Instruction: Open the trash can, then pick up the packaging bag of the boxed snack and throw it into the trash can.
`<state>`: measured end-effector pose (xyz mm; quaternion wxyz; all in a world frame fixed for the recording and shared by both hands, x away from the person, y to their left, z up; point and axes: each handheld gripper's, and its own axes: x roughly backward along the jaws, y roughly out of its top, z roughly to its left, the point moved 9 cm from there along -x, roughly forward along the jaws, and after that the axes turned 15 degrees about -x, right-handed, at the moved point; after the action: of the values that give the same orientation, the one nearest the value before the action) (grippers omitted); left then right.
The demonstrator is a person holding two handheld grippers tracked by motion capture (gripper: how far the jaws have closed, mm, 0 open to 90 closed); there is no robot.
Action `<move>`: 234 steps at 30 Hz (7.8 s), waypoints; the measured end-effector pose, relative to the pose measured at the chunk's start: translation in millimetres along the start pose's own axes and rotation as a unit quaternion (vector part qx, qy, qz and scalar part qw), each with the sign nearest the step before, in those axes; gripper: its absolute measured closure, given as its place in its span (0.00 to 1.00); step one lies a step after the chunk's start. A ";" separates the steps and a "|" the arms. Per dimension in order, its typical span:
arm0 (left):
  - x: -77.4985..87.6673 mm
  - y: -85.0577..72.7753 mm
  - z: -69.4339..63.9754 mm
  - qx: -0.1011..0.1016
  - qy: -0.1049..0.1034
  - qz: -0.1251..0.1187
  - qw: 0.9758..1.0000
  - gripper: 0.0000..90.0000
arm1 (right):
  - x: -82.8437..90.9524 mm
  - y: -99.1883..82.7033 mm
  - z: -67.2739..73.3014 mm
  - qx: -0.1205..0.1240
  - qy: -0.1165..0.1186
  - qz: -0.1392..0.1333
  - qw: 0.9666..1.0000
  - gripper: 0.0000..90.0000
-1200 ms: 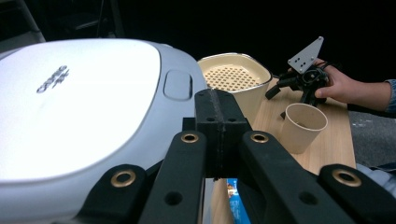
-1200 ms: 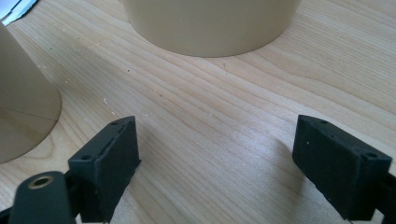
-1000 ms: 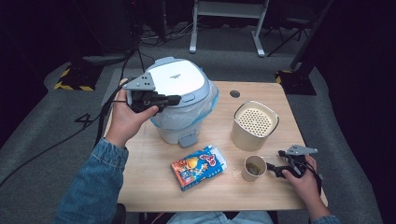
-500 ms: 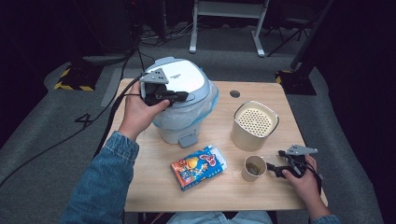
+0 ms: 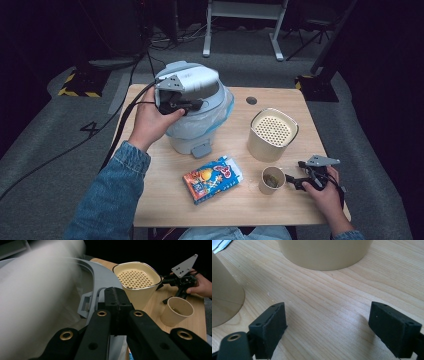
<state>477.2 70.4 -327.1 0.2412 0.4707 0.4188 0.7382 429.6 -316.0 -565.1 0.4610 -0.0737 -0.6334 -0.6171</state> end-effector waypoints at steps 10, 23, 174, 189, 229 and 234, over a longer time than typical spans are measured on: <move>2.2 1.9 -1.7 -0.002 0.014 -0.012 1.000 0.84 | 0.0 0.0 0.0 0.000 0.000 0.000 1.000 0.16; 42.3 -21.7 -35.9 -0.027 -0.010 -0.024 0.999 0.55 | 3.5 -0.1 2.1 -0.001 0.001 0.002 1.000 0.32; 9.7 -278.7 -40.5 0.067 0.056 0.146 0.985 0.43 | 70.1 120.3 222.3 0.162 0.264 0.038 0.950 1.00; 9.7 -278.7 -40.7 0.067 0.054 0.146 0.986 0.42 | 95.5 158.5 216.7 0.175 0.274 0.003 0.946 1.00; 9.1 -278.3 -41.3 0.066 0.052 0.145 0.986 0.41 | 69.8 307.6 225.7 0.159 0.275 -0.060 0.947 1.00; 9.1 -278.3 -41.3 0.066 0.052 0.145 0.986 0.41 | 56.6 312.4 227.2 0.160 0.266 -0.048 0.949 1.00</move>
<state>425.5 209.3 -566.4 0.0778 0.5022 0.4062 0.7595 492.5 -78.8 -261.5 0.5885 0.1981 -0.5813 -0.5258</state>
